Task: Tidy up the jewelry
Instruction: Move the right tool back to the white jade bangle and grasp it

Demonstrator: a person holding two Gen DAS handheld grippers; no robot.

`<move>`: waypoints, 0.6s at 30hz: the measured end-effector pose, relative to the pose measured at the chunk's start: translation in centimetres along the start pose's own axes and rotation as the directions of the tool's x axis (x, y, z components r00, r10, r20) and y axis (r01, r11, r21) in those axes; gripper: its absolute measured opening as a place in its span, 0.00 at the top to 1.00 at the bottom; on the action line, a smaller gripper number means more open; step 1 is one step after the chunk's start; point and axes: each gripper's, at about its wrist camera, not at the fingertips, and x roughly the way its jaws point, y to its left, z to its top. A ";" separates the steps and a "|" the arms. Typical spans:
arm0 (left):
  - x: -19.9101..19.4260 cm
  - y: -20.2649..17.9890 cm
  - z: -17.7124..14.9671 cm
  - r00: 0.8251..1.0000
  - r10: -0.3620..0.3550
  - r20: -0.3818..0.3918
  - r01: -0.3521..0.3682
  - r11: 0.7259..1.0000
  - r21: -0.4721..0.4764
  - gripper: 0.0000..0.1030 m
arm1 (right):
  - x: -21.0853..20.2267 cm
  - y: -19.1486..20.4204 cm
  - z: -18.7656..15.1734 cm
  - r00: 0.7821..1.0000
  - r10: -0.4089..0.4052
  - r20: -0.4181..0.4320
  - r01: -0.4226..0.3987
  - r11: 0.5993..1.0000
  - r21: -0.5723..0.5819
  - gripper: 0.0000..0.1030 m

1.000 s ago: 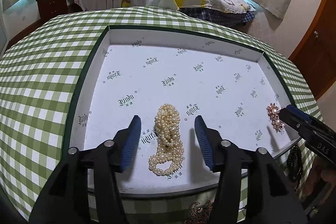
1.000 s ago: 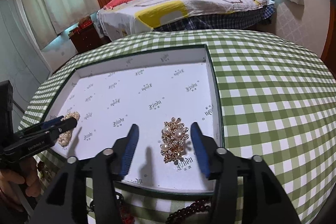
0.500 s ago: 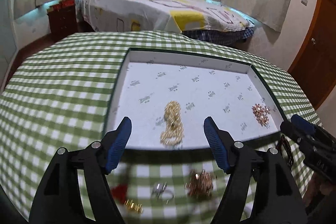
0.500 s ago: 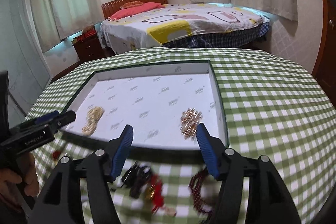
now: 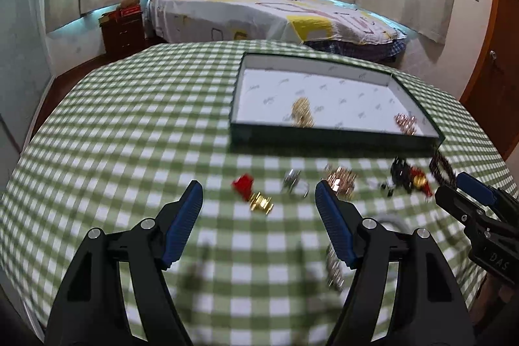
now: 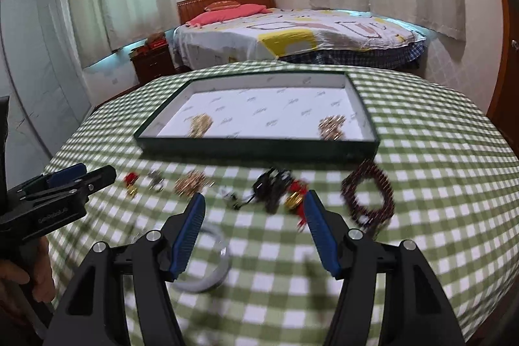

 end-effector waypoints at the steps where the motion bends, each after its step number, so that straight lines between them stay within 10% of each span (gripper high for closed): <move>1: -0.2 0.3 -0.4 1.000 0.005 -0.002 -0.005 1.000 -0.006 0.32 | -0.1 0.4 -0.3 1.000 0.004 -0.004 -0.004 1.000 -0.010 0.40; 18: -3.0 3.8 -2.9 0.998 0.057 0.018 -0.055 0.995 -0.082 0.32 | 2.6 4.9 -3.1 0.992 0.031 -0.119 -0.041 0.996 -0.080 0.29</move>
